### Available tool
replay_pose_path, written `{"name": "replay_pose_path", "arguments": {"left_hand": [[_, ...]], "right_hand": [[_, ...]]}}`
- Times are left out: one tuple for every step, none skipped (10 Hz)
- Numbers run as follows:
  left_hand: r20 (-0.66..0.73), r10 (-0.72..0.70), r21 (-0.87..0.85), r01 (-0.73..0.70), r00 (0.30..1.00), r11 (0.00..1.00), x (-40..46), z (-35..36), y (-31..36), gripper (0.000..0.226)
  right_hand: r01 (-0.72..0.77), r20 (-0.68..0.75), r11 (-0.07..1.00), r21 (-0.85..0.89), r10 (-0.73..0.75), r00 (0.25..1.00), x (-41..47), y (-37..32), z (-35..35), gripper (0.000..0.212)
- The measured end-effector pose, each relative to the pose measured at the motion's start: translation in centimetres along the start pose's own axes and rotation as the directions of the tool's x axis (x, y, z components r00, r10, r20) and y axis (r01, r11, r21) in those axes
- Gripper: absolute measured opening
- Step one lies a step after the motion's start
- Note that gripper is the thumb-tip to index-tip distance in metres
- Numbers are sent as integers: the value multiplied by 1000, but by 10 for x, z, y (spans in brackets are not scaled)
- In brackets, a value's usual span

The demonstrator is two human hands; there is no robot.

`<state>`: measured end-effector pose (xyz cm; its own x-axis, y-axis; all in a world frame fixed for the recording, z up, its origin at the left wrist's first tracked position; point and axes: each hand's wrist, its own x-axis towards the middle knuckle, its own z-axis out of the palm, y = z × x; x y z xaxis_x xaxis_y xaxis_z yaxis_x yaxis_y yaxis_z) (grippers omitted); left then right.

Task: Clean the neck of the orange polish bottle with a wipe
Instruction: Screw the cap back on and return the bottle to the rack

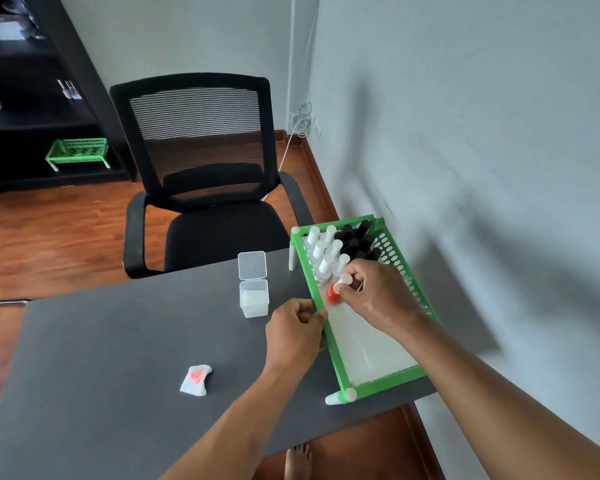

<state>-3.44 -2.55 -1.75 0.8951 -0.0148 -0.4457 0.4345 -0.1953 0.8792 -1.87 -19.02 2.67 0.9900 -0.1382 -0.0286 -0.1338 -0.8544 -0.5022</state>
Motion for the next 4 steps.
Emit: {"name": "replay_pose_path", "arguments": {"left_hand": [[-5, 7, -6, -7, 1000, 1000, 0, 1, 0, 3], [-12, 6, -26, -7, 1000, 1000, 0, 2, -1, 5], [-12, 2, -43, -2, 1000, 999, -1, 0, -1, 5], [-1, 7, -41, -7, 1000, 999, -3, 3, 0, 4]], "right_hand": [[7, -3, 1000, 5, -7, 1000, 0, 2, 2, 22], [9, 13, 1000, 7, -9, 1000, 0, 4, 2, 19], [-31, 24, 999, 43, 30, 999, -3, -1, 2, 16], [-48, -11, 996, 80, 49, 999, -14, 2, -5, 23]]}}
